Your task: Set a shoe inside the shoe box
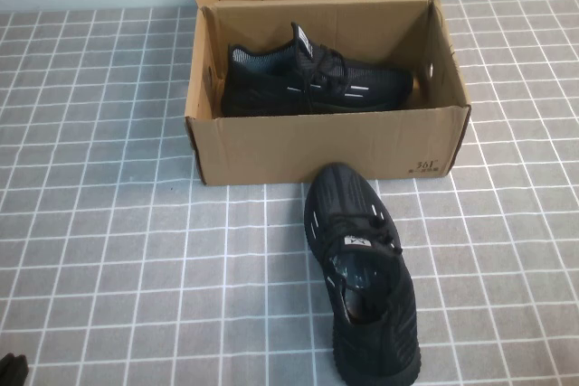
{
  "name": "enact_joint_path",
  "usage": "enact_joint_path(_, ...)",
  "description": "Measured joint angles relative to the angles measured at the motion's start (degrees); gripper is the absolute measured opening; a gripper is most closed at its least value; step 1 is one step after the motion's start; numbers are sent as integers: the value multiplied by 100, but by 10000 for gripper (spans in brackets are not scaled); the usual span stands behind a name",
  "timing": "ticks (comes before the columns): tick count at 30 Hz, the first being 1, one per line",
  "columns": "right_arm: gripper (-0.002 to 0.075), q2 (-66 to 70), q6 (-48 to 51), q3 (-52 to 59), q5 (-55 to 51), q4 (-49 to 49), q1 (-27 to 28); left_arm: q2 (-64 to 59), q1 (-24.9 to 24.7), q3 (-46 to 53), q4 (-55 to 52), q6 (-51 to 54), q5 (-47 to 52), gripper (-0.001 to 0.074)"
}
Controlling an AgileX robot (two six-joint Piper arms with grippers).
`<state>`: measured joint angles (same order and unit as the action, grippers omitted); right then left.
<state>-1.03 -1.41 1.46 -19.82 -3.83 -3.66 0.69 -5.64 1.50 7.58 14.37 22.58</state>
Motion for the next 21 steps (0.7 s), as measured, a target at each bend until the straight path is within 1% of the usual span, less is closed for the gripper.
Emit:
enact_joint_path(15,-16,0,0,0,87,-24,0,0,0,0,0,0,0,-1)
enact_joint_path(21,-16,0,0,0,125,-221,0,0,0,0,0,0,0,-1)
